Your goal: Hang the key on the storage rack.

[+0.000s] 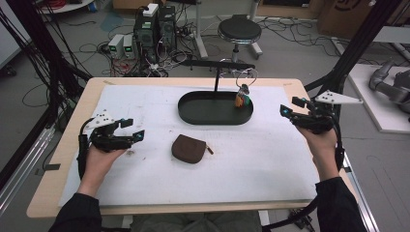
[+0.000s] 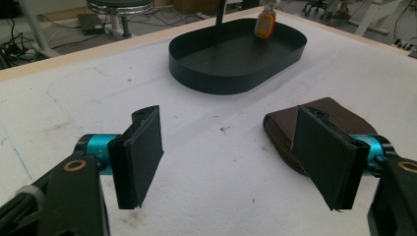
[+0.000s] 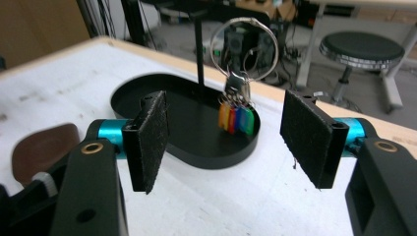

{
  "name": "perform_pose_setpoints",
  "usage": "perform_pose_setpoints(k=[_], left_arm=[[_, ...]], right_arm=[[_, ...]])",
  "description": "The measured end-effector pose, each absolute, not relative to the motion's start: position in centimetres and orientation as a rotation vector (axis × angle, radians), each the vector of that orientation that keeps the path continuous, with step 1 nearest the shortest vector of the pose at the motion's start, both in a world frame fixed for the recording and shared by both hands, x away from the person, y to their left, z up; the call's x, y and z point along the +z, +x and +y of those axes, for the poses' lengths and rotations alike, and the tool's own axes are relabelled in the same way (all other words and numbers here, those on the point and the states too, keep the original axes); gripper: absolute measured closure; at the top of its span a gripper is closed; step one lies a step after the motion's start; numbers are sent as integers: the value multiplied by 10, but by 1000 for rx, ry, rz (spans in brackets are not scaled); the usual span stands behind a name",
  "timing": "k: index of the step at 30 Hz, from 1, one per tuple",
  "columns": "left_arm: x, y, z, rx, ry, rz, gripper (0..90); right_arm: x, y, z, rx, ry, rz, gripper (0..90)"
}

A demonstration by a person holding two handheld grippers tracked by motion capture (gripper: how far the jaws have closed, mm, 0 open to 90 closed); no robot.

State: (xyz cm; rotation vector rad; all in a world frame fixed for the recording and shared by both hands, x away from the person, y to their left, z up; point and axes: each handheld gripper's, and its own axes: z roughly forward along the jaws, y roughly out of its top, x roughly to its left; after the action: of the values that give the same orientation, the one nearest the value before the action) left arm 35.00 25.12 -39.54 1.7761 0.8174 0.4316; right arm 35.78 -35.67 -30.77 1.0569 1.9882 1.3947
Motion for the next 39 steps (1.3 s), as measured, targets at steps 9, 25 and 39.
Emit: perform_pose_setpoints(k=[9,25,39], left_arm=[[-392,353,247,430,1775,808,277],[-391,357,237,432,1784,779,277],[-388,354,236,430,1789,766,277]], right_arm=[[-343,345,-360,1459,1049,1940,349],[-358,342,-362,1410,1067,1965,333],[-360,344,-359,1399,1062,1981,327]])
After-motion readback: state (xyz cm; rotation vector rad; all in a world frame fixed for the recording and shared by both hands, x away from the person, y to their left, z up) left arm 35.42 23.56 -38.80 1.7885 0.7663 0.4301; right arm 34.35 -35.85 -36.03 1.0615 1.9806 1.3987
